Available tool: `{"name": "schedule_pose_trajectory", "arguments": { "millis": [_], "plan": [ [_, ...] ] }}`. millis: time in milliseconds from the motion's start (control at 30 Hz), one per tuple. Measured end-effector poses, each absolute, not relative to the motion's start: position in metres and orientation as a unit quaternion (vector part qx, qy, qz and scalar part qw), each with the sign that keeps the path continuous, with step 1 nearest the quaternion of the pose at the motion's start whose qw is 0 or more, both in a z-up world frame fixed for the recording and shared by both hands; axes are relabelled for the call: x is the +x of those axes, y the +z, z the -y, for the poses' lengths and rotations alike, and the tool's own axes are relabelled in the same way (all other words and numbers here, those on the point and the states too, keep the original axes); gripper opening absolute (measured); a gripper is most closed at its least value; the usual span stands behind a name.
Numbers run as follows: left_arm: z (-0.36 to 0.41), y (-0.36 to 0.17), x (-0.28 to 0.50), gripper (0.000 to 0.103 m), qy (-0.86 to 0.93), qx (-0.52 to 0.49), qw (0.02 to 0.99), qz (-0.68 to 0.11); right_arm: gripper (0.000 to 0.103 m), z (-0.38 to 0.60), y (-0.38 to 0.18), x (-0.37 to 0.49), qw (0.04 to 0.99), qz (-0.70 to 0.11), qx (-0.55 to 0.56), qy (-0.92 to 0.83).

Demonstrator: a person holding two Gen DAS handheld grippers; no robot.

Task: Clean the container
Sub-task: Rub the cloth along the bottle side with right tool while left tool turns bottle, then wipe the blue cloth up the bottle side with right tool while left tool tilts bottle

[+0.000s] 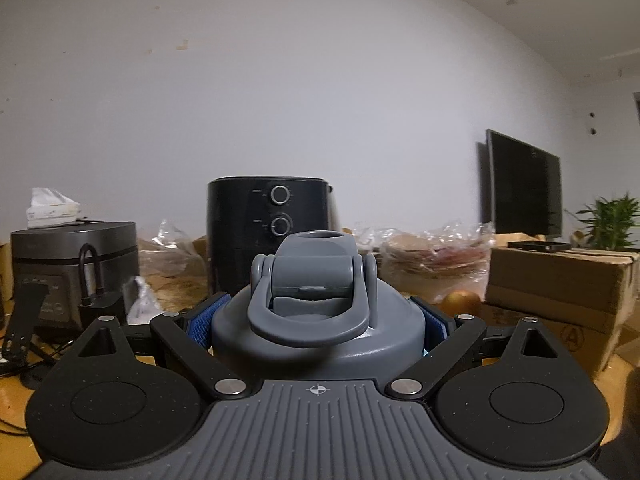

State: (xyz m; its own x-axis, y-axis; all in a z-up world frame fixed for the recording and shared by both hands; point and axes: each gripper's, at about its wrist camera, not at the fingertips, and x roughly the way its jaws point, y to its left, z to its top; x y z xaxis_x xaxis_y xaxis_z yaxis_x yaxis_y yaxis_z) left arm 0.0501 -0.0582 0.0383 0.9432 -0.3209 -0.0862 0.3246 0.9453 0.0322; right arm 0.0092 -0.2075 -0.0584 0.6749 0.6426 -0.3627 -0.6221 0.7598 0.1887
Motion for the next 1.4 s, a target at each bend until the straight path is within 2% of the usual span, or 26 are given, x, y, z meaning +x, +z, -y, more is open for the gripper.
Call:
{"name": "schedule_pose_trajectory", "arguments": {
  "millis": [867, 1400],
  "plan": [
    [0.022, 0.032, 0.068, 0.094, -0.323, 0.020, 0.945, -0.035, 0.019, 0.207, -0.060, 0.012, 0.917, -0.208, 0.026, 0.338],
    [0.003, 0.033, 0.089, 0.095, -0.420, 0.015, 0.905, -0.061, 0.020, 0.207, -0.060, 0.012, 0.917, -0.210, 0.028, 0.338]
  ]
}}
